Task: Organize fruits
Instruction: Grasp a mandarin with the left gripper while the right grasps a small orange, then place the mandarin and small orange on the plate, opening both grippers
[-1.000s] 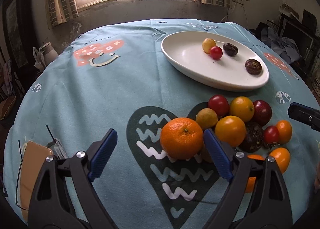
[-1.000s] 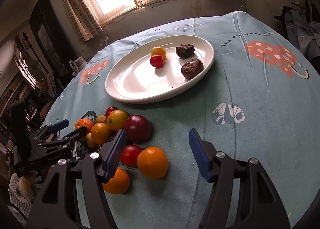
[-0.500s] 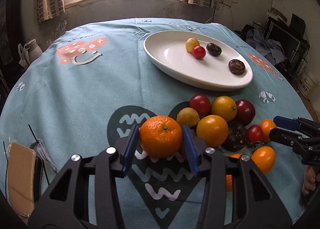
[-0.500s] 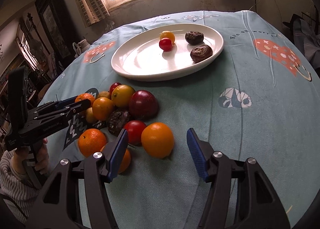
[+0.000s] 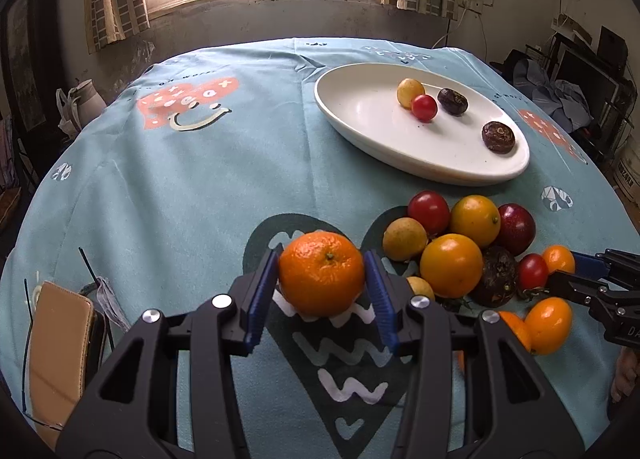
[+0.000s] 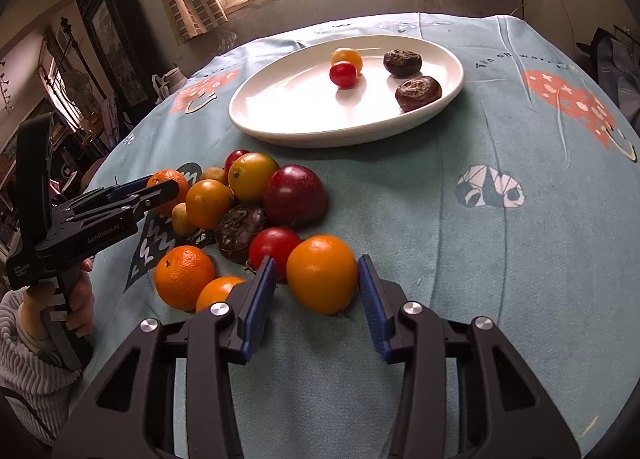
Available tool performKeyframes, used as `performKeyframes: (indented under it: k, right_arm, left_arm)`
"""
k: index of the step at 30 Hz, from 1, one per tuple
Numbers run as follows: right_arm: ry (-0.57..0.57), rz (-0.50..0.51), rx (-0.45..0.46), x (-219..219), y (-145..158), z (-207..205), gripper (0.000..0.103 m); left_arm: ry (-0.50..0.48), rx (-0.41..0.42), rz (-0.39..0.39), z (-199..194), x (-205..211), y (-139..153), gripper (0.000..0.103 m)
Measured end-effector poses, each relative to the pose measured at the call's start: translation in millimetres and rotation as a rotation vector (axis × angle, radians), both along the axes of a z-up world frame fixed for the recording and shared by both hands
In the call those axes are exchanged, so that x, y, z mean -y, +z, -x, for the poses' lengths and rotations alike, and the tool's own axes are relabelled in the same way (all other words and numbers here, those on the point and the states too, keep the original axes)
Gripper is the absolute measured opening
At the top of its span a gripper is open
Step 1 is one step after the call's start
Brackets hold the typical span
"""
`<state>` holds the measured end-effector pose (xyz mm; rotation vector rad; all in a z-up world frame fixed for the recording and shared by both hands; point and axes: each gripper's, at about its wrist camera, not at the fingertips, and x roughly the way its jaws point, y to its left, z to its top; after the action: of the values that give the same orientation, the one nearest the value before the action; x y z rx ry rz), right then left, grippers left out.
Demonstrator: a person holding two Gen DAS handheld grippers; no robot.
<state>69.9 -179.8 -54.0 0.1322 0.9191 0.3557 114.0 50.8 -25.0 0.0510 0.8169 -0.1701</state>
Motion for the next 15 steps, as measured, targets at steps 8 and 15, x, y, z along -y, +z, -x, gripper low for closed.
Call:
performKeyframes:
  k: [8, 15]
  right_arm:
    - [-0.033, -0.049, 0.009, 10.1, 6.8, 1.2, 0.036]
    - [-0.065, -0.09, 0.06, 18.7, 19.5, 2.9, 0.036]
  left_arm:
    - [0.013, 0.036, 0.015, 4.0, -3.3, 8.5, 0.045]
    - [0.001, 0.058, 0.05, 4.7, -0.3, 20.7, 0.045]
